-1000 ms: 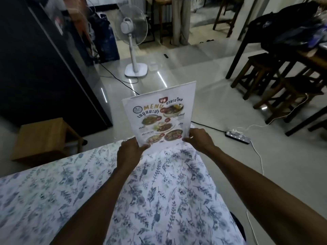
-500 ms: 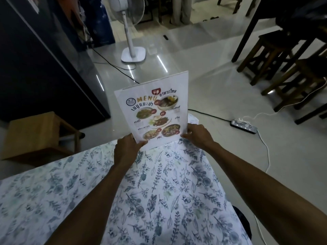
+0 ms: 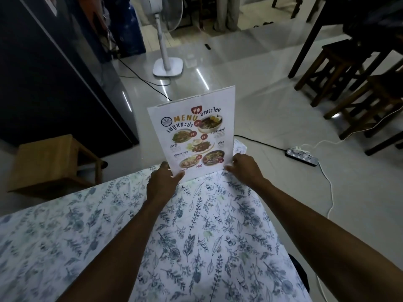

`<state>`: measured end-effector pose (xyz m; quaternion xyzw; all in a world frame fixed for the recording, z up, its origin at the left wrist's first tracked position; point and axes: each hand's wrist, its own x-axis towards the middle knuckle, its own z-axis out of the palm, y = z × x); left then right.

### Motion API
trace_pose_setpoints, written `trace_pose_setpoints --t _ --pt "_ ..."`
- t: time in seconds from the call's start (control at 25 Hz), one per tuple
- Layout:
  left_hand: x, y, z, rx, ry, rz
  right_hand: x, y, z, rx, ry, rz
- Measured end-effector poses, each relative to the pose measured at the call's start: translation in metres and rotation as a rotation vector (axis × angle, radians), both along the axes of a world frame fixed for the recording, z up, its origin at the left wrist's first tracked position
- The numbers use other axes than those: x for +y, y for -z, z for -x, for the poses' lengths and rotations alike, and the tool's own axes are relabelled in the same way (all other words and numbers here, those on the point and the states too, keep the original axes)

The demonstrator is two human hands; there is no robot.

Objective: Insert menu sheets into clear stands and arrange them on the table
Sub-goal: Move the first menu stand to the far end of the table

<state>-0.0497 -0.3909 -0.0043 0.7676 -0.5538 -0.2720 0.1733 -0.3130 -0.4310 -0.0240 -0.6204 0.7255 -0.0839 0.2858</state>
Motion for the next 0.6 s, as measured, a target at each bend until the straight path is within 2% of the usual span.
trace_pose_setpoints --t 0.2,0.36,0.6 --pt "0.026 -0.017 -0.003 0.021 -0.05 -0.015 0.028 -0.014 -0.008 -0.028 0.095 -0.027" --pt "0.066 -0.035 -0.008 0.053 -0.085 0.004 0.066 -0.032 -0.023 -0.024 0.053 -0.028" --pt "0.14 -0.062 -0.021 0.05 -0.031 0.042 0.141 -0.066 -0.06 -0.028 0.002 0.024"
